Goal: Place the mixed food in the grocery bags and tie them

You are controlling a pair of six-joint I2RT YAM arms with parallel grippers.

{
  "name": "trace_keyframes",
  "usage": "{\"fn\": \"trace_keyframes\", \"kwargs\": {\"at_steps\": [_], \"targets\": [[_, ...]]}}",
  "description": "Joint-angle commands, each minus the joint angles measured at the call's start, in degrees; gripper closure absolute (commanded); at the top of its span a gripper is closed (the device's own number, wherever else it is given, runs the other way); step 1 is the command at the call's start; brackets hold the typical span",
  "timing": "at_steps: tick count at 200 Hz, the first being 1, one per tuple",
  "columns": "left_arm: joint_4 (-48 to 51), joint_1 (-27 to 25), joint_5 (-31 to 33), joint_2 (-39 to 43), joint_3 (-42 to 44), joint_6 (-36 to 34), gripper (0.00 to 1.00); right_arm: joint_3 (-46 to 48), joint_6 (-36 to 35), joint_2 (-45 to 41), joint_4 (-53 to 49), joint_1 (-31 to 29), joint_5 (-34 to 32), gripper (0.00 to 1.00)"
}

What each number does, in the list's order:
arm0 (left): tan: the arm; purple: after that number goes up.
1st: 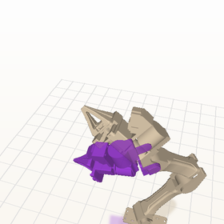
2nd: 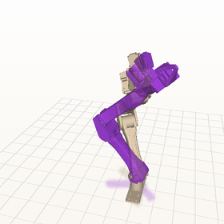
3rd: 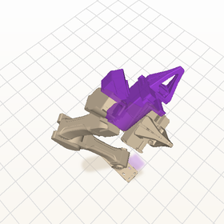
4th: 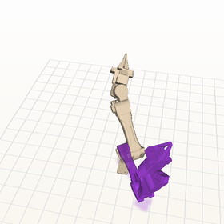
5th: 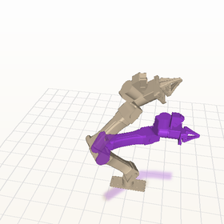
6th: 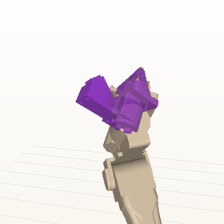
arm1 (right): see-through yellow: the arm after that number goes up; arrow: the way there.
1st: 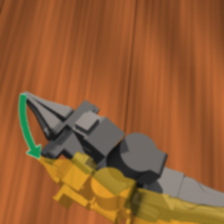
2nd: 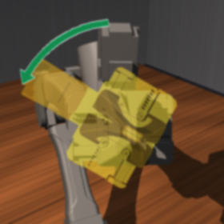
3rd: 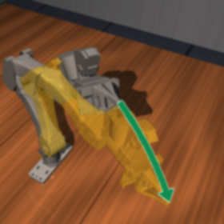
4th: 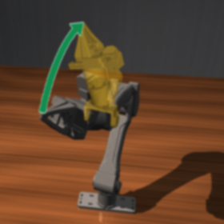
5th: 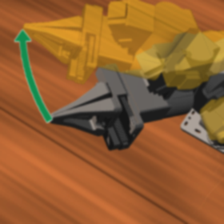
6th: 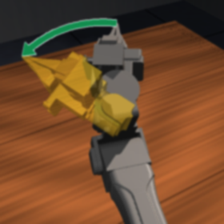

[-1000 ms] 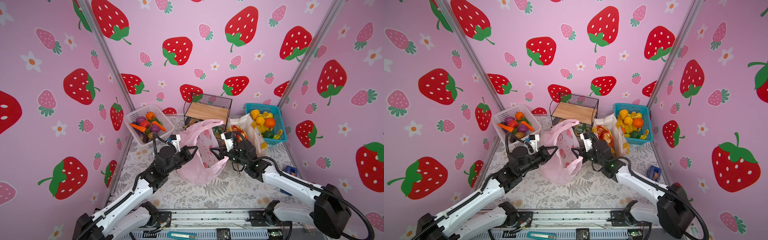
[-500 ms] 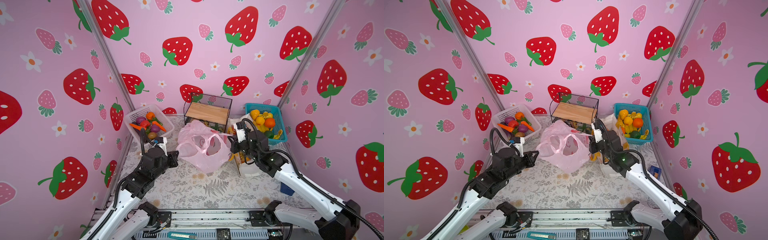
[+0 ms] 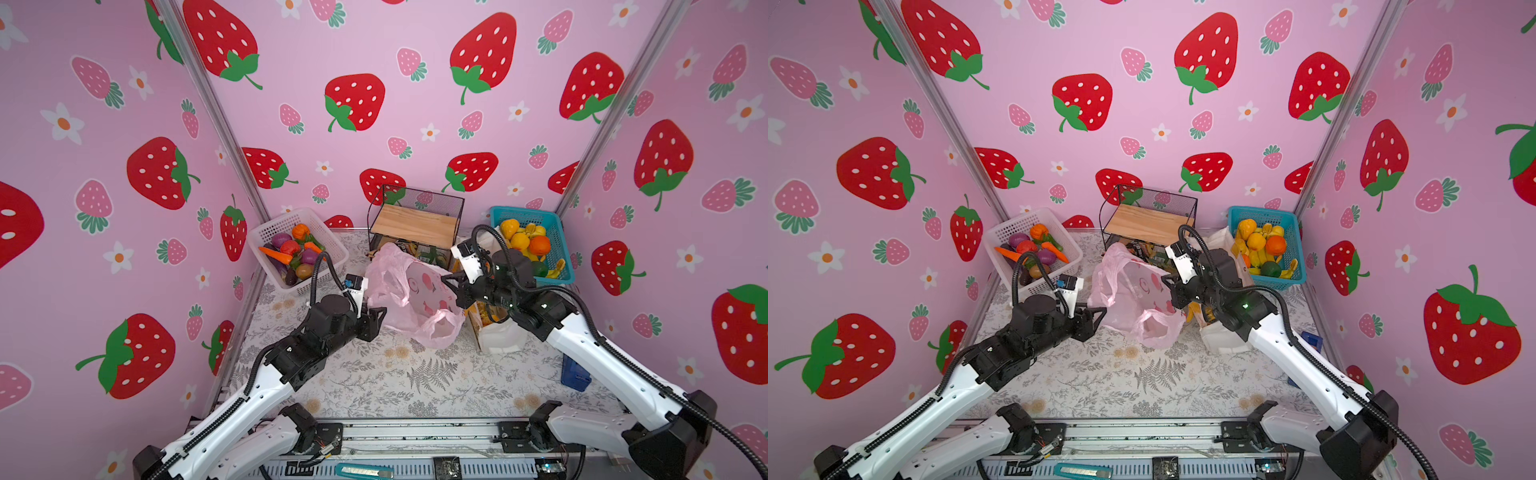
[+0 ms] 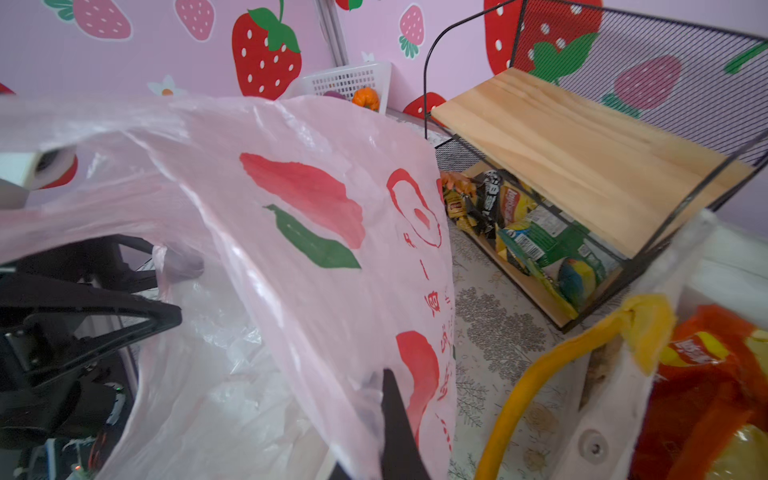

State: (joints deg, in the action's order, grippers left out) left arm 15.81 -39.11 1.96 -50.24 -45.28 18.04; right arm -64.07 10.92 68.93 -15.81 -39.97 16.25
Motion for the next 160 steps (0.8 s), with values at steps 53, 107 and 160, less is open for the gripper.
{"fn": "trace_keyframes", "kwargs": {"at_steps": [53,107,160], "targets": [[-6.1,-4.3,15.0,-3.5,-6.2,-8.0,0.18,-3.8,-4.0,1.9,-6.0,-0.7,1.3,1.0],[-8.9,-4.1,13.8,-7.2,-12.9,-13.2,0.19,-8.6,-10.2,0.6,-14.8,-1.5,1.2,1.0],[-2.4,-2.1,6.7,-14.4,-19.7,-5.8,0.62,-11.4,-10.7,-0.5,-20.9,-2.3,-7.7,1.0]]}}
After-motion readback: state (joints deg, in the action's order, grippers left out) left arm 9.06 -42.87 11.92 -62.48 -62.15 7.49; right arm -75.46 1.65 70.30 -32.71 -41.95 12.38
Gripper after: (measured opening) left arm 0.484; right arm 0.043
